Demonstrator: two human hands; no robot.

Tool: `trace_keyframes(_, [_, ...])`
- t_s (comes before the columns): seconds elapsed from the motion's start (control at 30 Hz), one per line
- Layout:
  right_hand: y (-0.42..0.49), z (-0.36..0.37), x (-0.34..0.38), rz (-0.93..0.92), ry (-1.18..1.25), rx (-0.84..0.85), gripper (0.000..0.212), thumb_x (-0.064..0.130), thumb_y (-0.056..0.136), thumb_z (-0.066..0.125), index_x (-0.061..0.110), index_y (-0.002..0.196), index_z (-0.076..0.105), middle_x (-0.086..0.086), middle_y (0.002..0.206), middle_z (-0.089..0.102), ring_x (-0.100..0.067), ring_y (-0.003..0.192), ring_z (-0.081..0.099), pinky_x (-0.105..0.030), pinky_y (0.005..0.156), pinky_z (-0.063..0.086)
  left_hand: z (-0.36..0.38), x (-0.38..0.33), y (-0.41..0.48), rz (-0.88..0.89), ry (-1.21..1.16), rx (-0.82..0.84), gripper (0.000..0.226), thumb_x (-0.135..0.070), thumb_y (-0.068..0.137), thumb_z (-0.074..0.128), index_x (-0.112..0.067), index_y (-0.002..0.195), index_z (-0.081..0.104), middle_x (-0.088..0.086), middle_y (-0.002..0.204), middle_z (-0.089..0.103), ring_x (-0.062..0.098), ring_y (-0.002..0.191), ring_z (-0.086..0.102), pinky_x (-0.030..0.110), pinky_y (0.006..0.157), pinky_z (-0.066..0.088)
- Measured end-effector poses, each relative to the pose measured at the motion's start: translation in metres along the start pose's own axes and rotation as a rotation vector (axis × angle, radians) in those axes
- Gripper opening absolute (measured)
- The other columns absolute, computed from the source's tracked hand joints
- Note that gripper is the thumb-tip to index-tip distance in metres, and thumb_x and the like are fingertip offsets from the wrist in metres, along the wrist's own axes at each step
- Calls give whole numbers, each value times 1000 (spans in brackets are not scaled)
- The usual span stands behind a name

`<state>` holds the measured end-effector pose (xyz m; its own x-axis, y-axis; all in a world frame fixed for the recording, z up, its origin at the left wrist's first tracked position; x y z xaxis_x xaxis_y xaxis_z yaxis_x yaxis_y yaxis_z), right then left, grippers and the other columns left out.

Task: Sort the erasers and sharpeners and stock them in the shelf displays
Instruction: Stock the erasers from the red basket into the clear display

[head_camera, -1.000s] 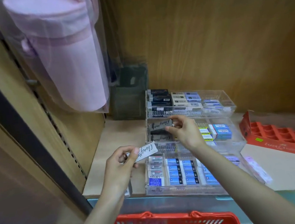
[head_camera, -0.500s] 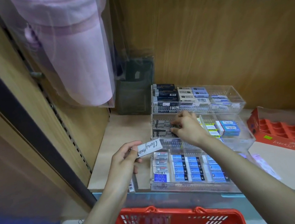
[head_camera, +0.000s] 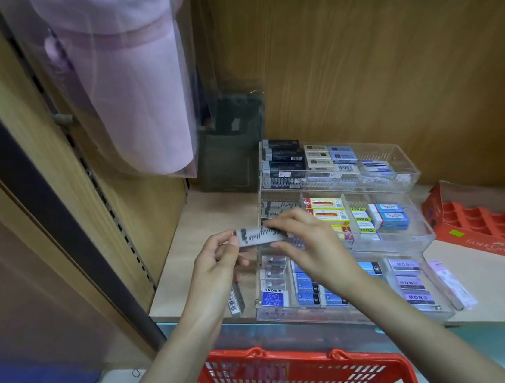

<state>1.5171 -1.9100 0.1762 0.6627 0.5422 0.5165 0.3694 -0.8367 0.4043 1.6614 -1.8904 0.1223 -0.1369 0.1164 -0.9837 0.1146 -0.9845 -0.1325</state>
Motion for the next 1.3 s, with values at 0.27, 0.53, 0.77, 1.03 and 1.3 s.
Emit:
trace_keyframes(0.27, [37,-21,-62,259,-246,-167,27,15,86,66,9,112,66,-8,105,65,-27,97,60,-33,81,44,-17,12,6,-41,110,-142,29,-2,98,35,-17,91,58,2,84,60,9,75,58,22,65,41])
trace_keyframes(0.53, [42,-13,-82,286,-296,-74,27,15,90,59,14,116,67,-4,115,62,-27,102,58,-33,79,46,-2,24,3,-226,-165,-81,26,-14,63,45,-8,86,56,-1,59,38,13,58,33,27,59,29])
trace_keyframes(0.77, [44,0,-88,283,-328,-34,25,14,93,56,17,114,69,-8,106,59,-31,100,52,-36,87,41,7,18,-1,-153,-109,-17,26,7,92,38,-13,92,55,6,87,48,14,83,47,28,86,38])
trace_keyframes(1.03, [15,-5,-41,241,19,-67,22,19,95,52,18,110,68,-2,105,62,-17,99,52,-23,82,34,-6,13,1,-93,-161,-72,9,-7,87,62,-5,96,60,18,103,62,16,85,69,15,64,54])
trace_keyframes(1.3, [-26,23,-10,231,471,-24,42,8,83,68,40,107,55,17,90,63,-5,81,58,-22,78,49,2,9,-4,-150,-339,-44,23,-21,95,51,-2,102,60,13,96,69,23,94,68,27,82,57])
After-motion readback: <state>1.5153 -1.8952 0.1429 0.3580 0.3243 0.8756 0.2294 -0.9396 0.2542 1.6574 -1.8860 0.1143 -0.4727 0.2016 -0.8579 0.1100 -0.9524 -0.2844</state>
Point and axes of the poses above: each hand's wrist, its own y-axis towards the middle knuckle, its own z-axis out of the palm, x = y × z, the point moved 10 cm from there along y, towards the middle knuckle
